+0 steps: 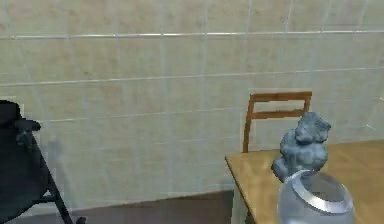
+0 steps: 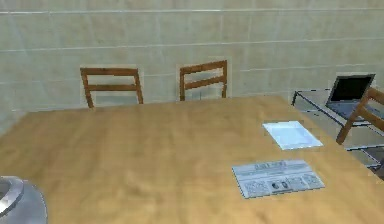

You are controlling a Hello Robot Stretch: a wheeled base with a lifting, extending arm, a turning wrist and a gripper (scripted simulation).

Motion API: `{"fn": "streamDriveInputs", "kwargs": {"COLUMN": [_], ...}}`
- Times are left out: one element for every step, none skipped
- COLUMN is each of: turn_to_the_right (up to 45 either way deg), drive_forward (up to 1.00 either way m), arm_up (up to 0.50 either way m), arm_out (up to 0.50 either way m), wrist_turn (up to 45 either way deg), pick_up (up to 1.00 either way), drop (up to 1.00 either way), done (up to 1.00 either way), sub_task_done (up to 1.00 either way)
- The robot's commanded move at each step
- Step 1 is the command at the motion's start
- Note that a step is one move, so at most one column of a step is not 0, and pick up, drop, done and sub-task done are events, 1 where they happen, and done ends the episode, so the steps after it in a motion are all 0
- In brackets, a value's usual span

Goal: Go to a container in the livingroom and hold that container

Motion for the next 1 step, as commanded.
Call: {"fn": "streamDriveInputs", "kwargs": {"turn_to_the_right": [-45.0], "drive_forward": [0.0], "arm_up": [0.0], "arm_out": [0.0], "wrist_turn": [0.0], "pick_up": [0.0], "drop": [0.0], "done": [0.0], "sub_task_done": [0.0]}}
